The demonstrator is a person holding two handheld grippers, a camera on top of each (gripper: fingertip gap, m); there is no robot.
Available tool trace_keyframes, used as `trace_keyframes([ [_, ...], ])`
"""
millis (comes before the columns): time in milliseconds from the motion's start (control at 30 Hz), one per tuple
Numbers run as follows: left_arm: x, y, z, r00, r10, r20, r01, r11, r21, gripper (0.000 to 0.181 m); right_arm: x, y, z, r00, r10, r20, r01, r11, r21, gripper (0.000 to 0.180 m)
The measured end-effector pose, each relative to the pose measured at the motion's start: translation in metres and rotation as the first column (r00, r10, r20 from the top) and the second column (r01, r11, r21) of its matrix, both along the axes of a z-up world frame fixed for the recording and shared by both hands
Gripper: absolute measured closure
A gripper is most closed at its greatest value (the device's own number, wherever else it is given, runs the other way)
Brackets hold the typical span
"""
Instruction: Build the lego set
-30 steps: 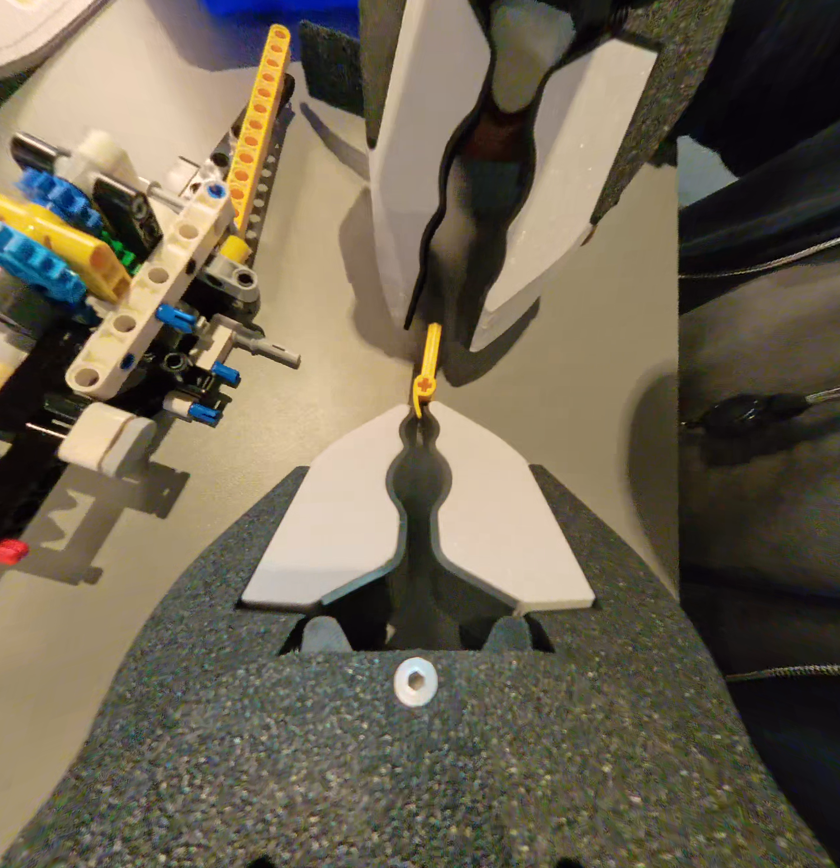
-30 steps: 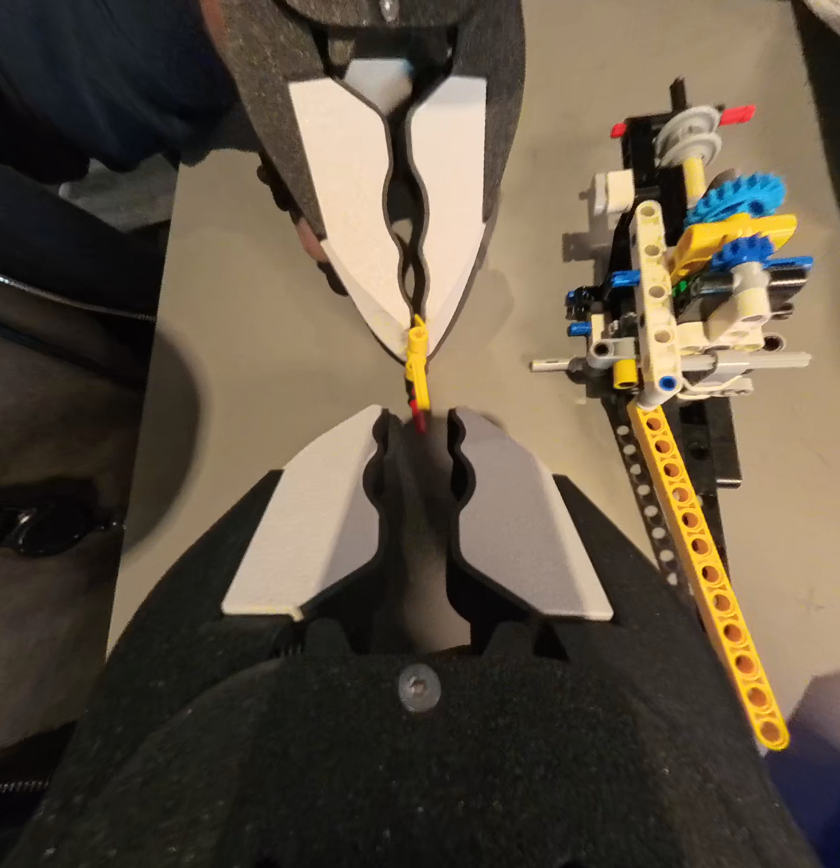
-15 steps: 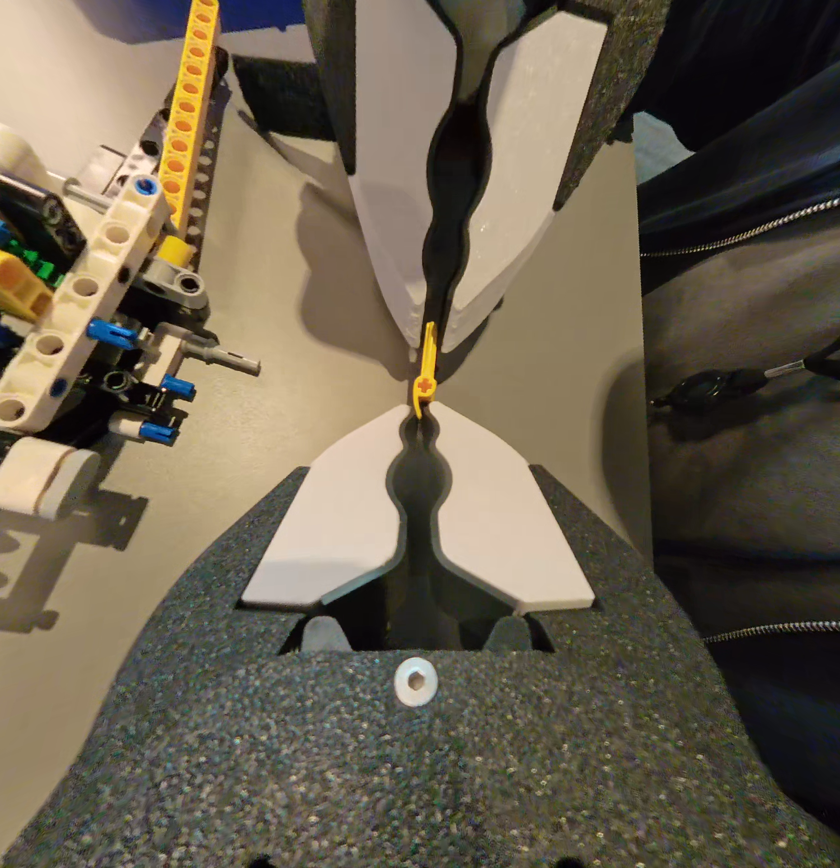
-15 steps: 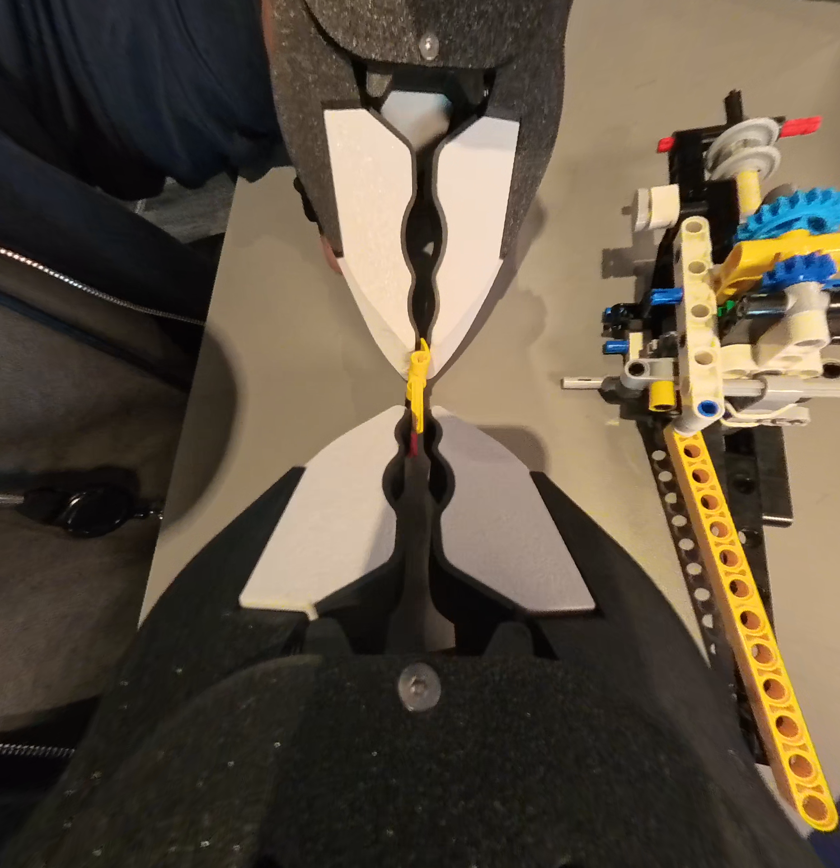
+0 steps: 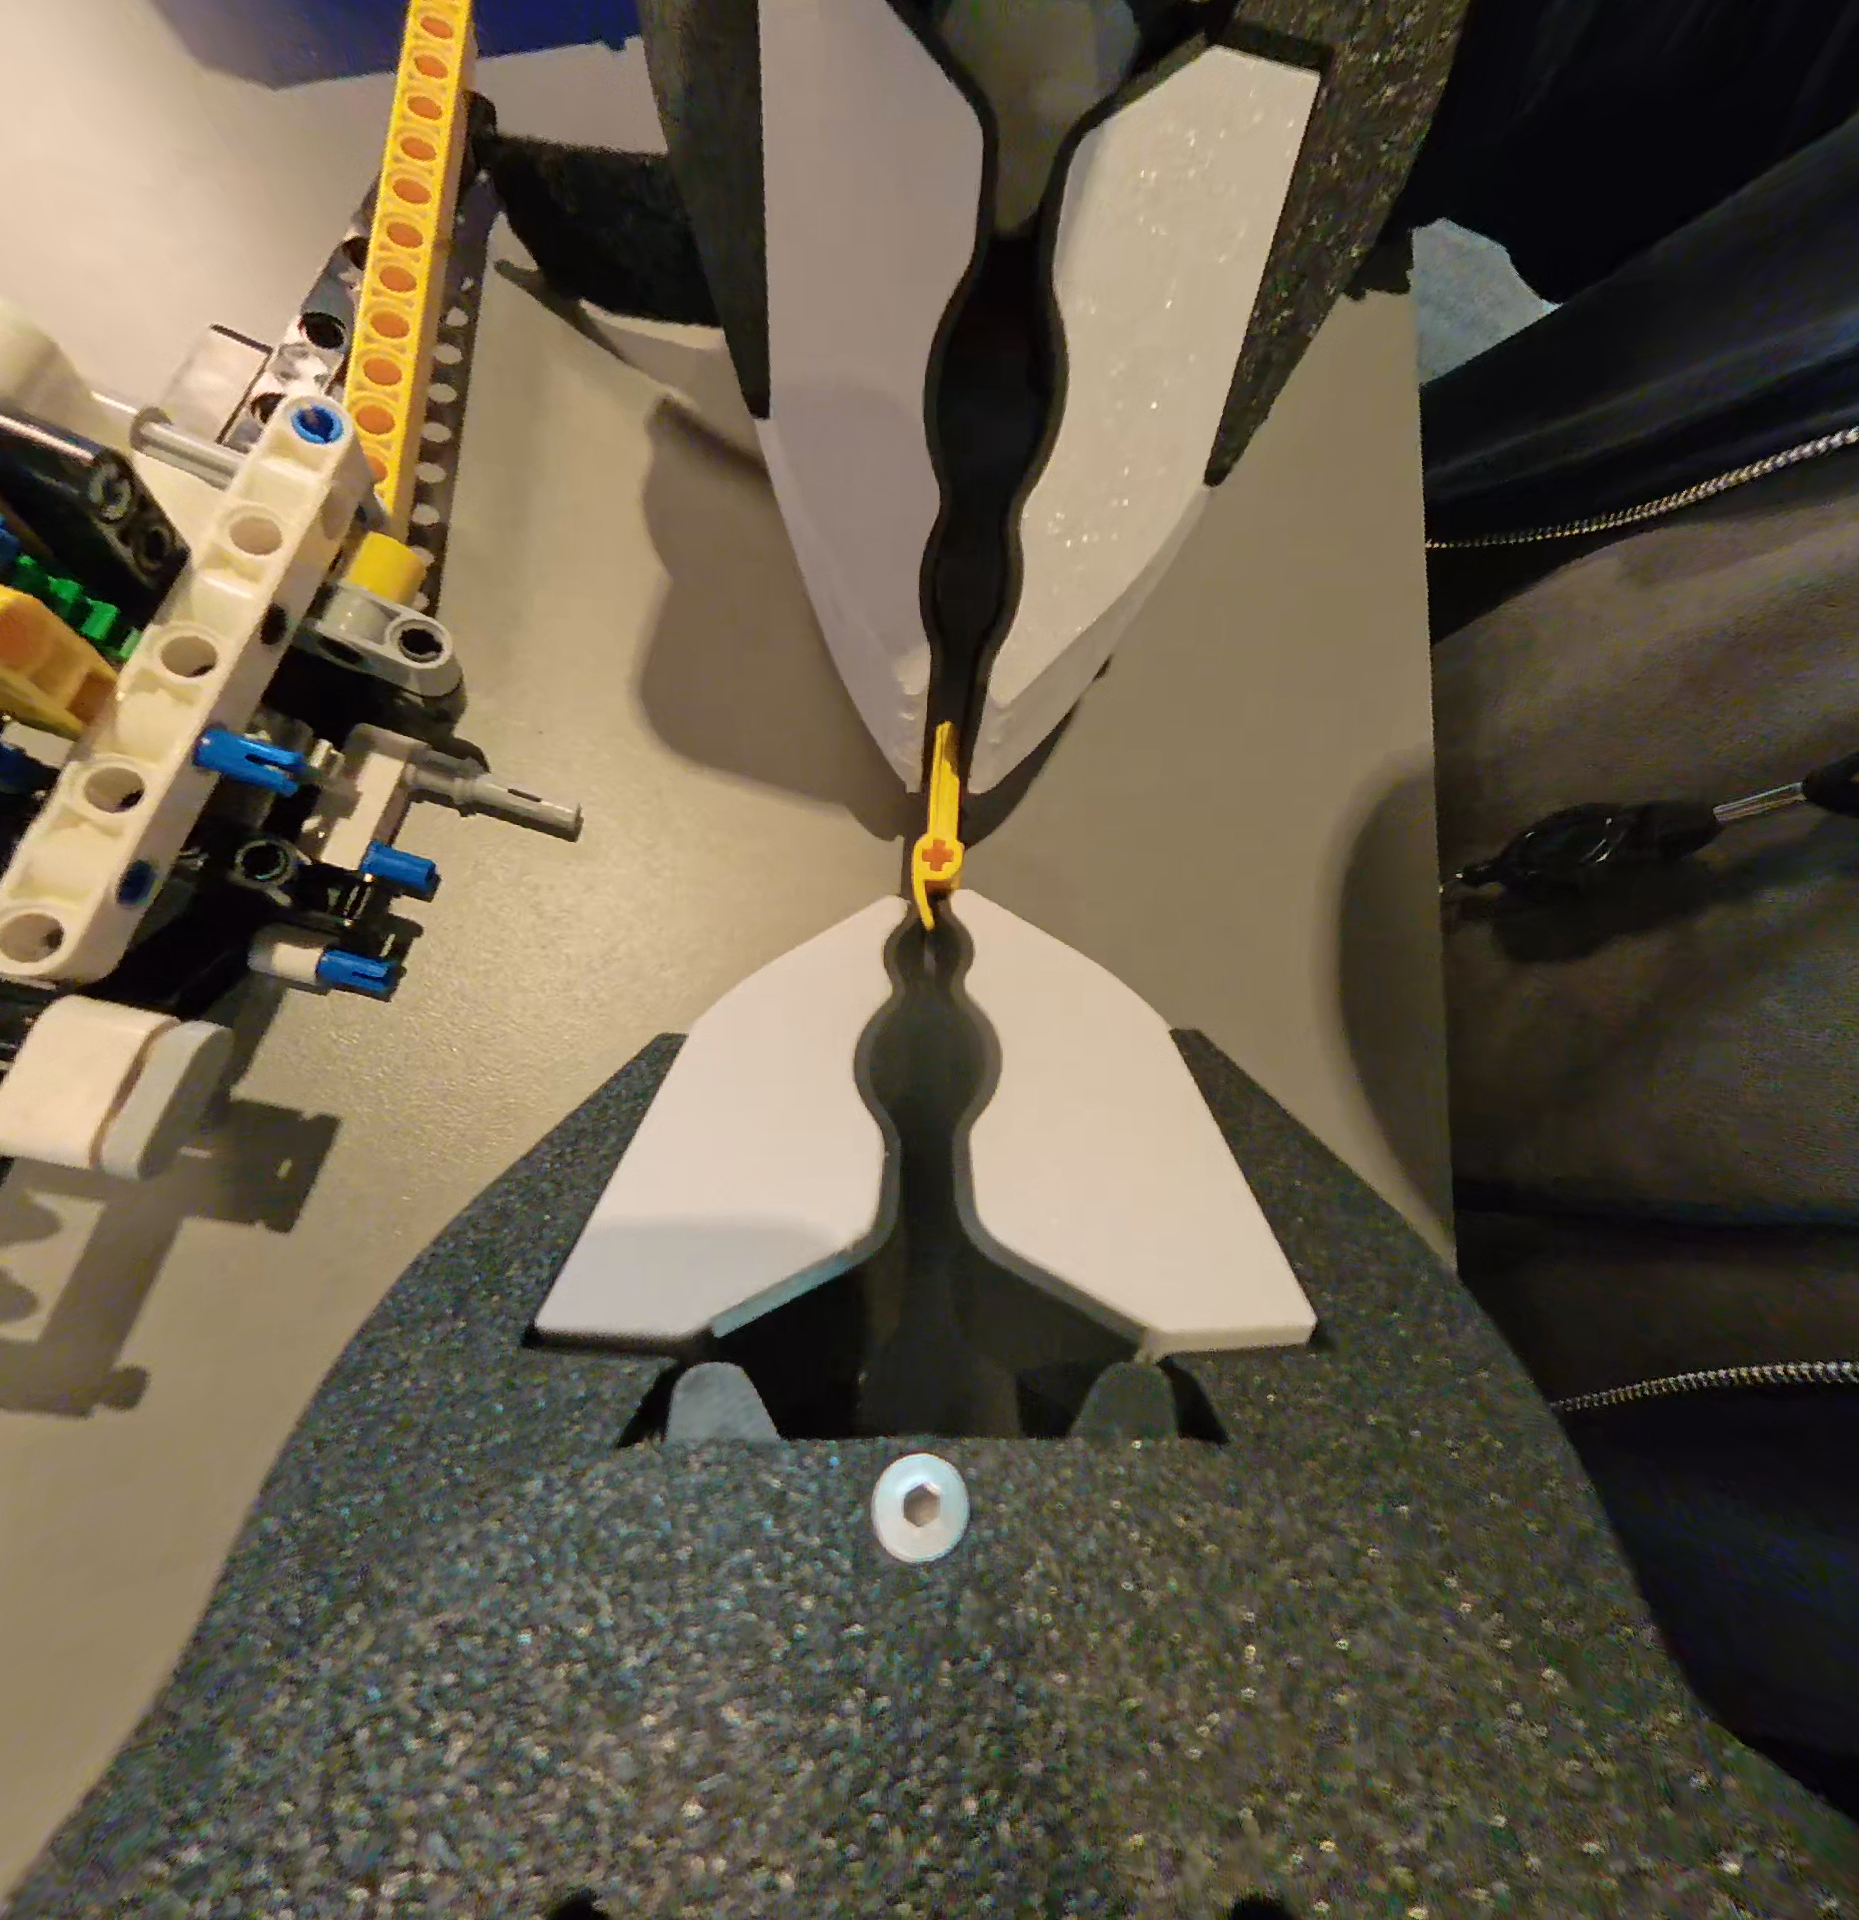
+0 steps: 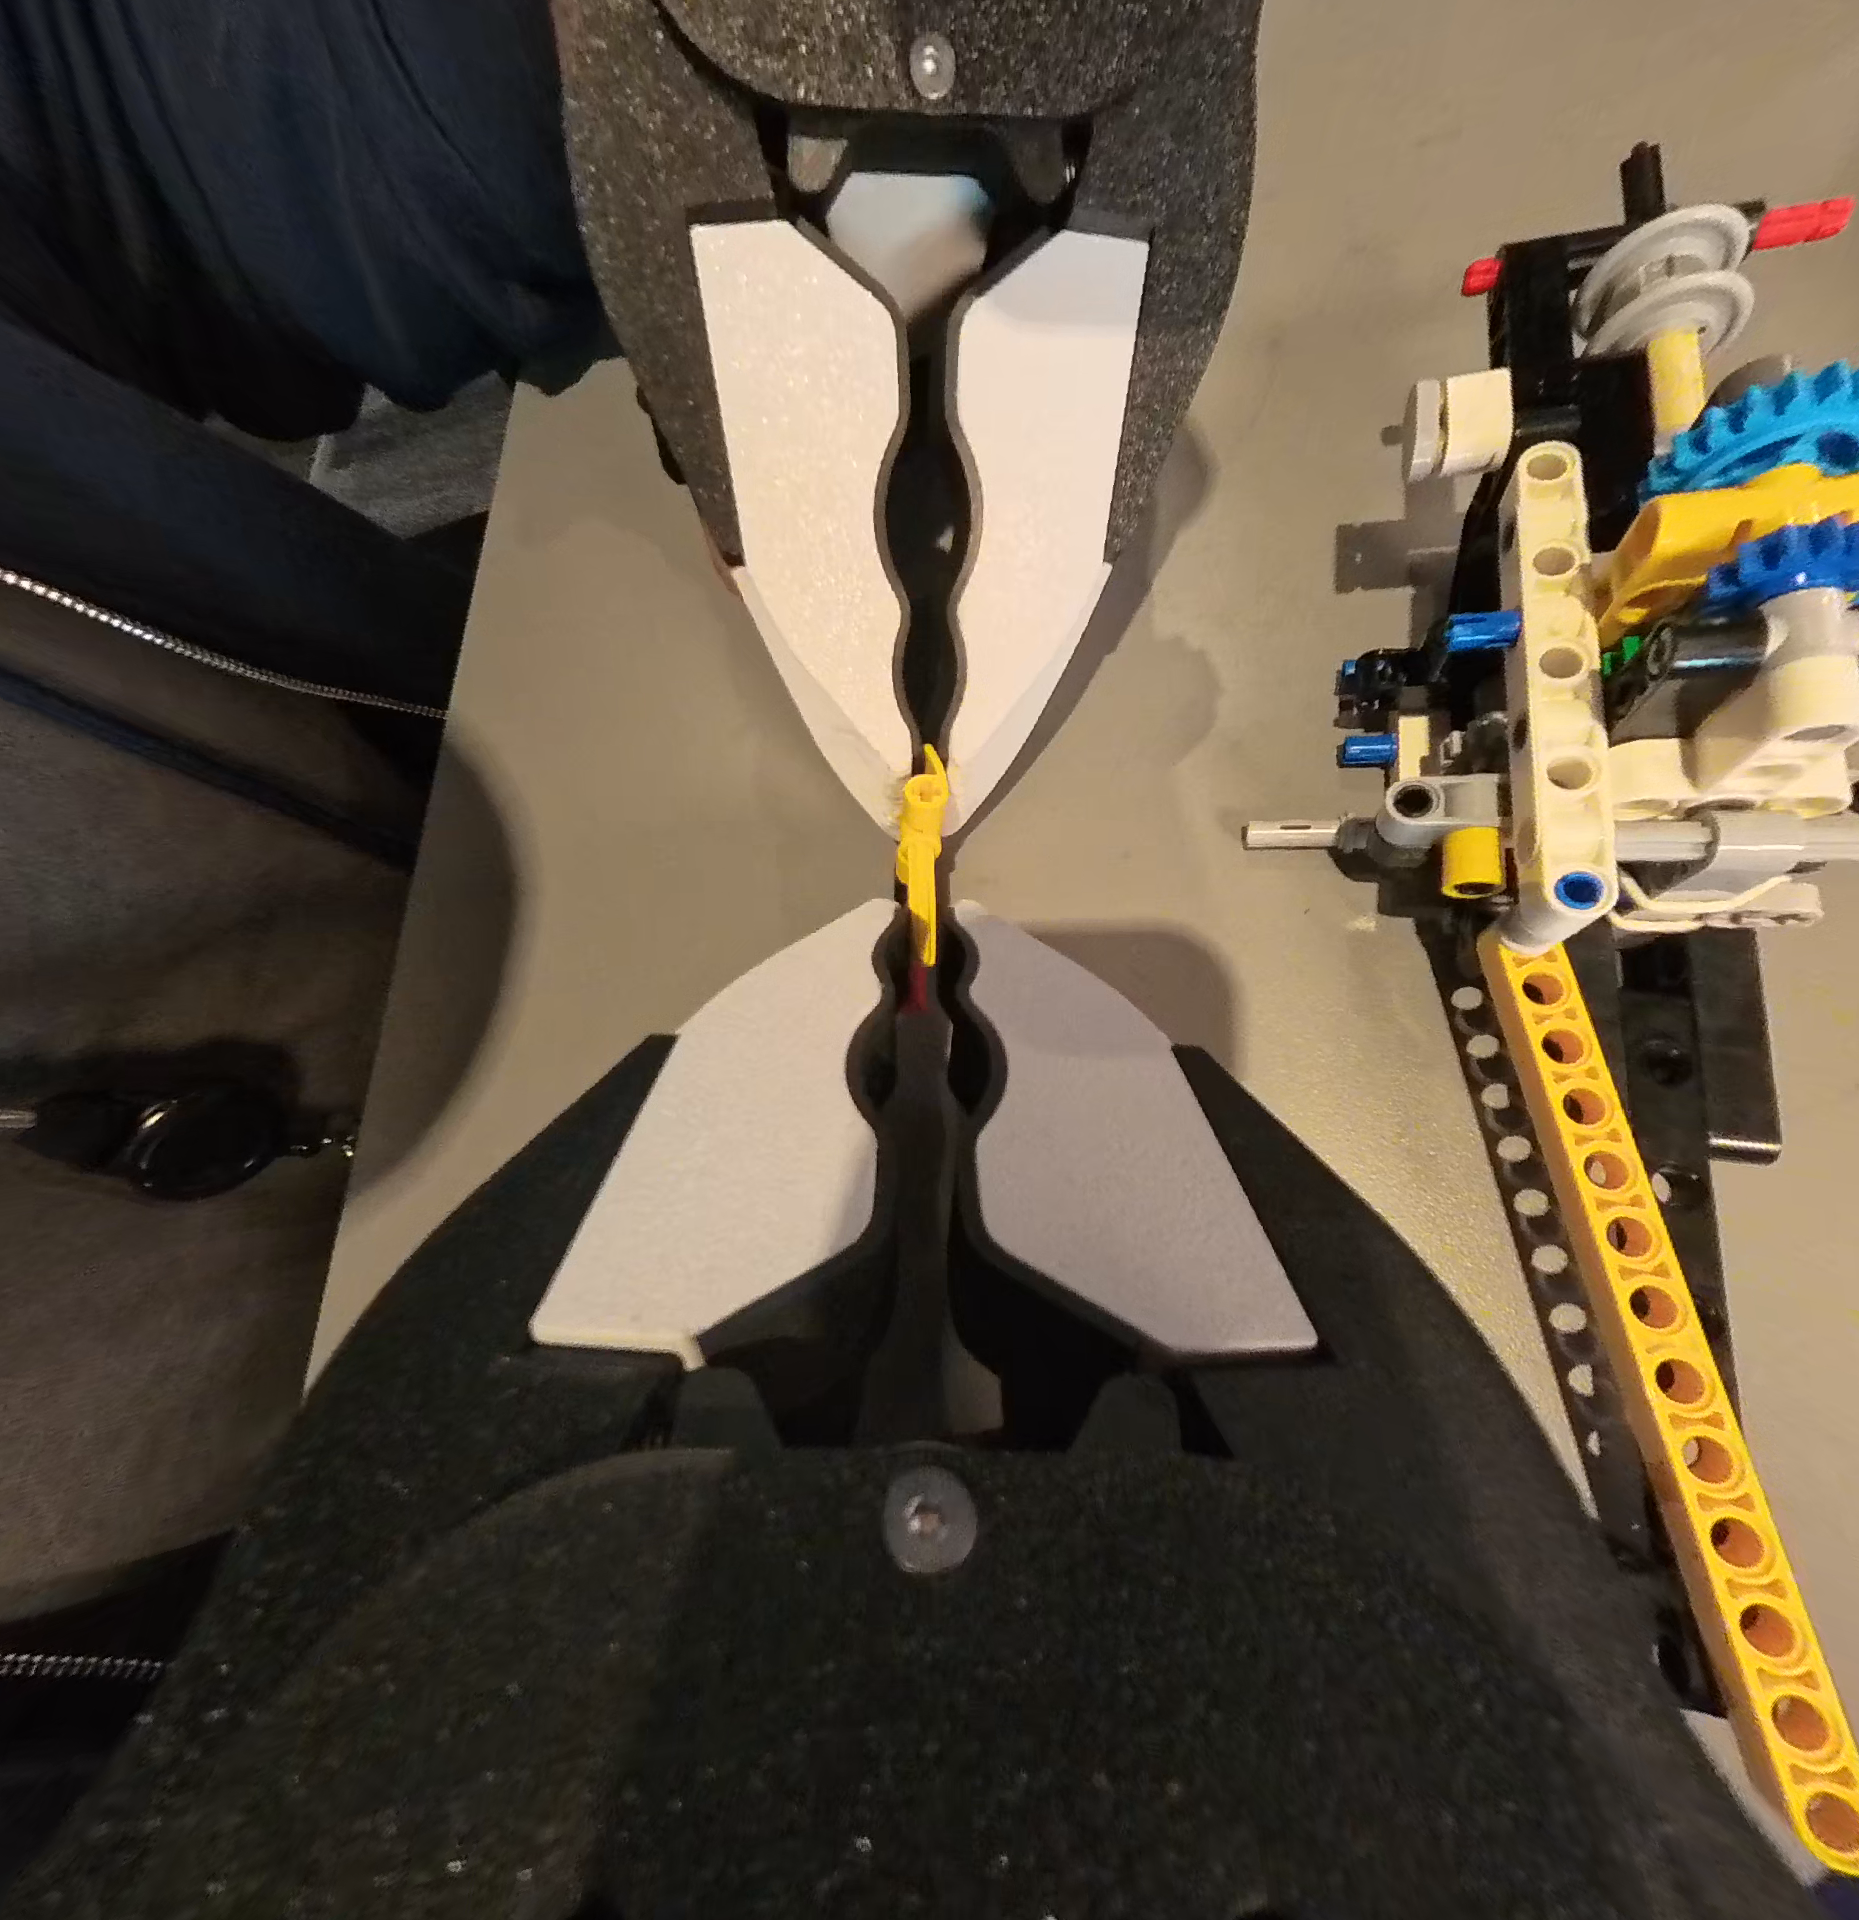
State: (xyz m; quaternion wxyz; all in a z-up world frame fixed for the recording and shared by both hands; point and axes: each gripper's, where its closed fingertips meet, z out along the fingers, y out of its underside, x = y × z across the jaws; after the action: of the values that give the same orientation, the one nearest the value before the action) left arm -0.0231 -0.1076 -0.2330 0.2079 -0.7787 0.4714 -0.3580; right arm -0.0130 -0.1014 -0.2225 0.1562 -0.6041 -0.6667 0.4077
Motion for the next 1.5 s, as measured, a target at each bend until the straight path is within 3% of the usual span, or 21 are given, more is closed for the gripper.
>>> trace_keyframes([
  [600, 0.001, 0.001, 0.0, 0.995, -0.052, -0.089, 0.055, 0.998, 0.034, 0.18, -0.002, 0.001, -0.002, 1.0, 0.004, 0.013, -0.004, 1.0, -0.024, 0.177],
  [833, 0.001, 0.005, 0.0, 0.999, -0.01, -0.032, 0.01, 1.0, 0.008, 0.179, -0.003, 0.004, -0.001, 1.0, -0.021, -0.009, 0.021, 0.999, -0.026, 0.176],
  [933, -0.001, 0.011, 0.003, 0.997, 0.06, 0.048, -0.058, 0.997, -0.041, 0.179, 0.0, 0.016, 0.007, 0.993, -0.096, -0.064, 0.094, 0.995, -0.031, 0.156],
  [1033, -0.004, 0.016, 0.01, 0.987, 0.115, 0.115, -0.106, 0.991, -0.082, 0.179, 0.011, 0.025, 0.011, 0.985, -0.137, -0.107, 0.136, 0.991, -0.014, 0.15],
  [1300, 0.0, 0.013, 0.017, 0.977, 0.107, 0.184, -0.077, 0.984, -0.158, 0.179, 0.0, 0.023, 0.018, 0.977, -0.141, -0.159, 0.141, 0.99, -0.01, 0.154],
  [1400, 0.003, 0.01, 0.017, 0.979, 0.087, 0.182, -0.057, 0.984, -0.166, 0.179, -0.003, 0.017, 0.017, 0.982, -0.115, -0.153, 0.114, 0.993, -0.019, 0.172],
  [1500, 0.003, 0.012, 0.018, 0.977, 0.097, 0.191, -0.067, 0.985, -0.159, 0.179, -0.003, 0.017, 0.02, 0.979, -0.125, -0.162, 0.117, 0.992, -0.053, 0.175],
])
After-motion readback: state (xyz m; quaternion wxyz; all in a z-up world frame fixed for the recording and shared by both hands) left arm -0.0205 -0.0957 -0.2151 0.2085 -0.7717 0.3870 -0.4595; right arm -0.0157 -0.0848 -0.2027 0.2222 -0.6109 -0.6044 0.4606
